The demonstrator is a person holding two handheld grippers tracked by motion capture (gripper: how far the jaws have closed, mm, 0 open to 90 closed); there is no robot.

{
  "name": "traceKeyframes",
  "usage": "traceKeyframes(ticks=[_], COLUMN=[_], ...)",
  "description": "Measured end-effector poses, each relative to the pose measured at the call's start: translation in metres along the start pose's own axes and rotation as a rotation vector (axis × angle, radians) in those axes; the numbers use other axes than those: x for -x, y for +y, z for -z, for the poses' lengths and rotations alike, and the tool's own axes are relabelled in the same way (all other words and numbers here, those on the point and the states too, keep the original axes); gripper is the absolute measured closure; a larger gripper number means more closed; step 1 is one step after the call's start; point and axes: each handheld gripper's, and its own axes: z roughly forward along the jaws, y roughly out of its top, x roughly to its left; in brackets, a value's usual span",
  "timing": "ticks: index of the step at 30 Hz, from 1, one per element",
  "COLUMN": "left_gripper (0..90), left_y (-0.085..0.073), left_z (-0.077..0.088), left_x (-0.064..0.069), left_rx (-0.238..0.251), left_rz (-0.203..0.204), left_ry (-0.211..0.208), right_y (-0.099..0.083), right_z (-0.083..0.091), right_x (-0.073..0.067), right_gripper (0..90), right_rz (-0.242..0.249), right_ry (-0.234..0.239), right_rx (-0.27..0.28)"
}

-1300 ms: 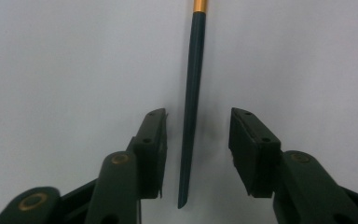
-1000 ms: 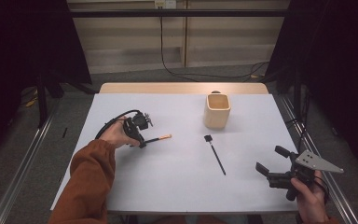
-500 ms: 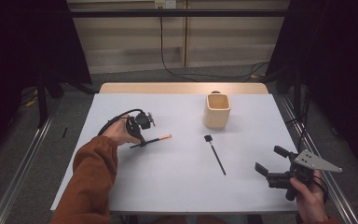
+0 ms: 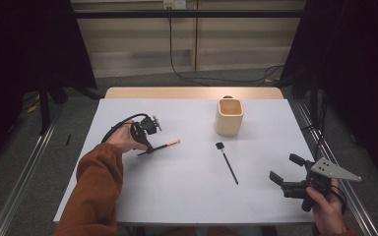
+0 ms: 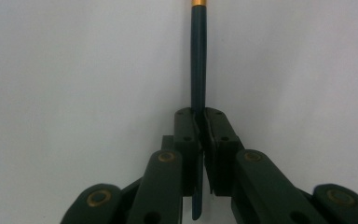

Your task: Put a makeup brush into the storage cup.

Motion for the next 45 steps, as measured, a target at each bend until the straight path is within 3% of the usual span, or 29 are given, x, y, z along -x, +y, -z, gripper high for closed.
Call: traceKeyframes(ticks=[3, 5, 8, 12, 13, 16, 29, 30, 36, 40, 44, 45], left_gripper=[84.7, 84.7, 84.7, 84.7, 84.7, 84.7, 84.7, 84.7, 84.7, 84.7, 84.6, 84.6], left_y=[-0.003, -0.003, -0.004, -0.003, -0.002, -0.002, -0.013, -0.015, -0.019, -0.020, -0.021, -0.023], left_z=[-0.001, 0.000, 0.001, 0.003, 0.007, 0.012, 0.022, 0.023, 0.033, 0.037, 0.037, 0.035], left_x=[0.001, 0.000, 0.000, 0.002, 0.003, 0.004, 0.006, 0.008, 0.011, 0.018, 0.020, 0.023], left_rx=[0.035, 0.029, 0.036, 0.066, 0.099, 0.134, 0.233, 0.258, 0.344, 0.435, 0.457, 0.492], left_rz=[0.026, 0.014, 0.030, 0.032, 0.037, 0.037, 0.068, 0.087, 0.088, 0.133, 0.126, 0.126], left_ry=[0.000, 0.002, 0.000, -0.003, -0.005, -0.009, -0.018, -0.015, 0.008, 0.012, 0.012, 0.006], right_y=[0.000, 0.000, 0.000, 0.000, 0.000, 0.000, 0.000, 0.000, 0.000, 0.000, 0.000, 0.000], right_z=[0.000, 0.001, 0.002, 0.001, 0.001, 0.001, 0.001, 0.001, 0.001, 0.001, 0.001, 0.001], right_x=[0.000, 0.000, 0.000, 0.000, 0.000, 0.000, 0.000, 0.000, 0.000, 0.000, 0.000, 0.000], right_gripper=[0.0, 0.0, 0.0, 0.0, 0.0, 0.0, 0.0, 0.0, 0.0, 0.0, 0.0, 0.0], right_rz=[-0.001, 0.000, -0.001, 0.001, 0.000, 0.000, 0.000, 0.000, 0.000, -0.001, -0.001, 0.000], right_ry=[0.000, -0.006, -0.007, -0.005, -0.004, -0.006, -0.012, -0.012, -0.011, -0.012, -0.012, -0.010], right_rx=[0.000, 0.001, 0.000, 0.000, 0.001, 0.001, 0.000, 0.001, -0.001, 0.001, 0.001, -0.001])
